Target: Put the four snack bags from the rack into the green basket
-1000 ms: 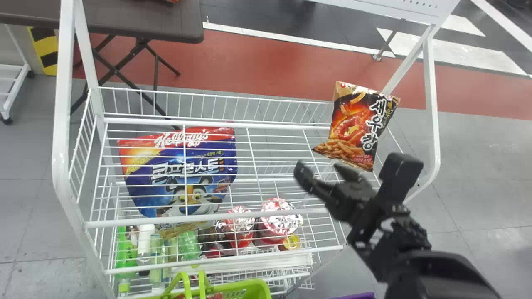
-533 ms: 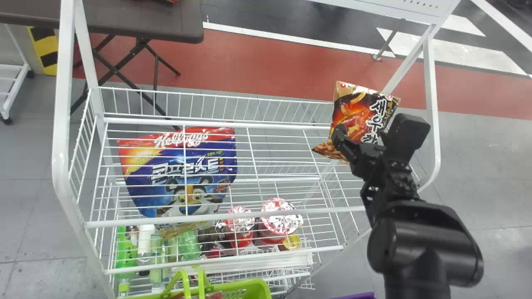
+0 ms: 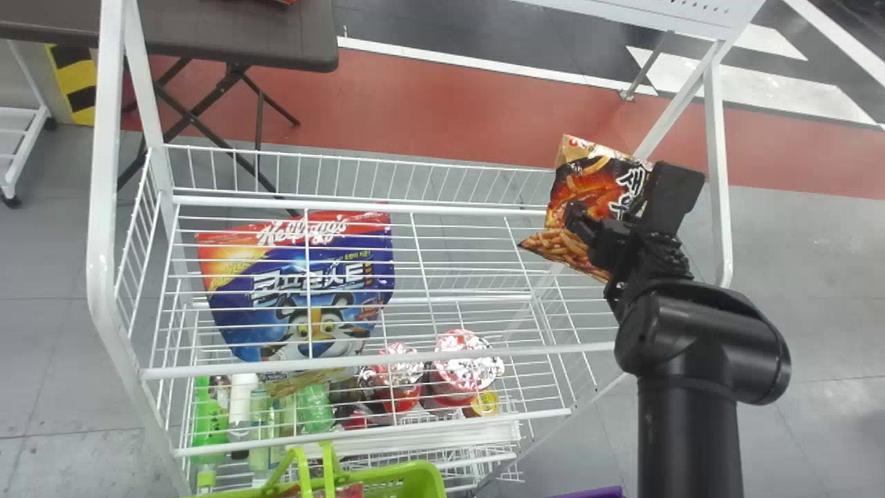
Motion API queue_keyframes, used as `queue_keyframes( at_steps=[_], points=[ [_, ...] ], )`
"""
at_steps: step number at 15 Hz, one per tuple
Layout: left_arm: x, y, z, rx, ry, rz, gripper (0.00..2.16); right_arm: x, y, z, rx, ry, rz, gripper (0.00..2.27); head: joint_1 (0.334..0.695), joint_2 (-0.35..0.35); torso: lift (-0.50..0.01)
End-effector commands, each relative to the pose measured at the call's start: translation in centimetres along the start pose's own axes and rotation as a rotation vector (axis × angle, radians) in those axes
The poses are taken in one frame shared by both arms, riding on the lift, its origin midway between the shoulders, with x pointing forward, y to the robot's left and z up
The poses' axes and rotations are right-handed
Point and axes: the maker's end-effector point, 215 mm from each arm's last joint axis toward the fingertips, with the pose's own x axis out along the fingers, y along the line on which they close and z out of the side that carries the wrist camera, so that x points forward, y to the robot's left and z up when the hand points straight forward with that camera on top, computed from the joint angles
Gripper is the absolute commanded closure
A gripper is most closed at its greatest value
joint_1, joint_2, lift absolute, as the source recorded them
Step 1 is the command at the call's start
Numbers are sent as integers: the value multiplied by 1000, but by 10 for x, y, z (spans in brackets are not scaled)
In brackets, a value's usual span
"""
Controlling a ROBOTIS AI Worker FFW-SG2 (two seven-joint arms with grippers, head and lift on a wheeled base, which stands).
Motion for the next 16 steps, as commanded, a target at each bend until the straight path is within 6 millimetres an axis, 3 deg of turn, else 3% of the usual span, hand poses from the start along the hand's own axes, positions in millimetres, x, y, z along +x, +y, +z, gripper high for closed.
queue_keyframes(
  at_steps=[1, 4, 7, 8, 11, 13, 16],
  points=[
    [-2, 1, 0, -2, -1, 2, 1902, -1, 7, -17, 28, 45, 48, 2115, 695, -350, -6],
    [-2, 0, 0, -2, -4, 2, 1902, -11, 14, -34, 56, 77, 94, 2189, 695, -350, -6],
    [-2, 0, 0, -2, -4, 2, 1902, -31, 11, -26, 83, 42, 116, 2189, 695, -350, -6],
    [-2, 0, 0, -2, -4, 2, 1902, -41, 14, -14, 93, 16, 136, 2189, 695, -350, -6],
    [0, 0, 0, -2, -4, 2, 1902, -82, 27, 14, 111, -55, 211, 2189, 695, -350, -6],
    [1, 1, 0, -2, -4, 4, 1902, -118, 46, 21, 108, -48, 288, 2189, 695, -350, -6],
    [1, 2, 1, -1, -5, 7, 1902, -183, 83, -13, 115, 85, 436, 2189, 695, -350, -6]
  ],
)
